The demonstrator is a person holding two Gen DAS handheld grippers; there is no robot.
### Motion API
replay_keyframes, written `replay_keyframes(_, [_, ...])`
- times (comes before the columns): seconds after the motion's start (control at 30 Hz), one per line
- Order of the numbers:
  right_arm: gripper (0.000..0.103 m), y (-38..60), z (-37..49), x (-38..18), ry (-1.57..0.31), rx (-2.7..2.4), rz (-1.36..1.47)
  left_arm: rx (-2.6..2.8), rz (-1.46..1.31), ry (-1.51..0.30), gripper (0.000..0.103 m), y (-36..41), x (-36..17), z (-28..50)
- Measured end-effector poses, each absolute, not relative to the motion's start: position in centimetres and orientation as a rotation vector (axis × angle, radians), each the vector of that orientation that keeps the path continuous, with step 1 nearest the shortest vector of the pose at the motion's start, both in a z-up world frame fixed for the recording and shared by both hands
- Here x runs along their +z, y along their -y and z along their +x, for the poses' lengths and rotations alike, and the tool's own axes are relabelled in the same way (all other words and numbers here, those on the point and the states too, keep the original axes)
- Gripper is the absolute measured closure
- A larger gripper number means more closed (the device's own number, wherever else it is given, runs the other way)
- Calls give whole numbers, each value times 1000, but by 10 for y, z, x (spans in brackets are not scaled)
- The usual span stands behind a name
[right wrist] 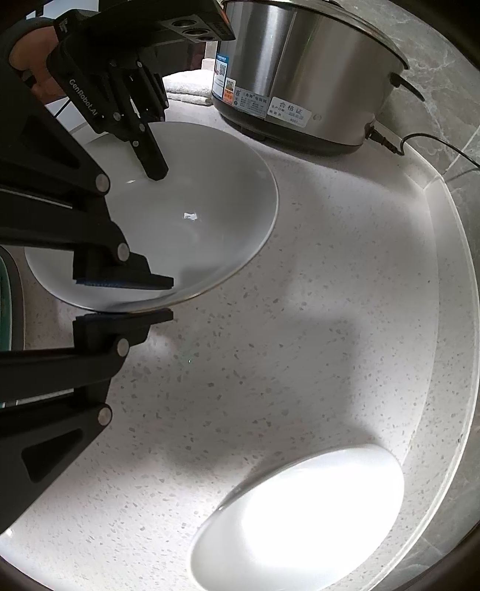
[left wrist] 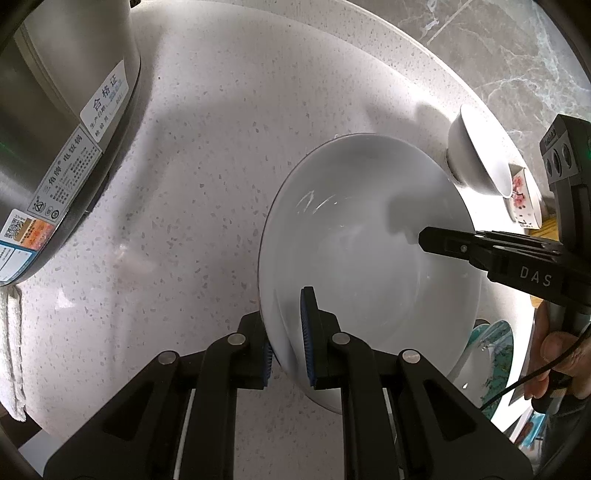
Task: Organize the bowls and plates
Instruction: 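Lift the white plate with both grippers and lower it onto the teal plate stack, then open both grippers and move them to the white bowl by the wall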
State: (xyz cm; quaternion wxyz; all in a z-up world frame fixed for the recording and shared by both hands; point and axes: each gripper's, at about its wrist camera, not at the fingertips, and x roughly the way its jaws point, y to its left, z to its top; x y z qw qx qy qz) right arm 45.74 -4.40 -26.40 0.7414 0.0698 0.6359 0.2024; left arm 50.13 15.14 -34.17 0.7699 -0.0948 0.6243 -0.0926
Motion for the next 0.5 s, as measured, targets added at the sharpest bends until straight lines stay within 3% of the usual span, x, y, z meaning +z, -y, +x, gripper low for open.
replay_keyframes(0.3, [86,49,450,-255,-1358,453,182,-154,-228,-1289,89,-166,-328,495])
replay_keyframes(0.33, [81,52,447,-250,-1339,451,186,-150,-231,-1280,87,-168,-323,493])
replay_keyframes(0.37, [66,57,445,-244,-1323,448,199,-148,-237,-1271,79,-170,-318,491])
replay_keyframes(0.4, [56,64,441,-237,-1298,444,223,-149,-237,-1252,61,-172,-309,487])
replay_keyframes(0.43, [39,72,437,-229,-1268,438,249,-152,-235,-1235,47,-173,-302,484])
replay_keyframes(0.47, [32,81,433,-221,-1242,425,272,-169,-245,-1210,29,-174,-293,481])
replay_keyframes(0.5, [31,89,429,-215,-1220,420,299,-208,-275,-1176,27,-175,-281,479])
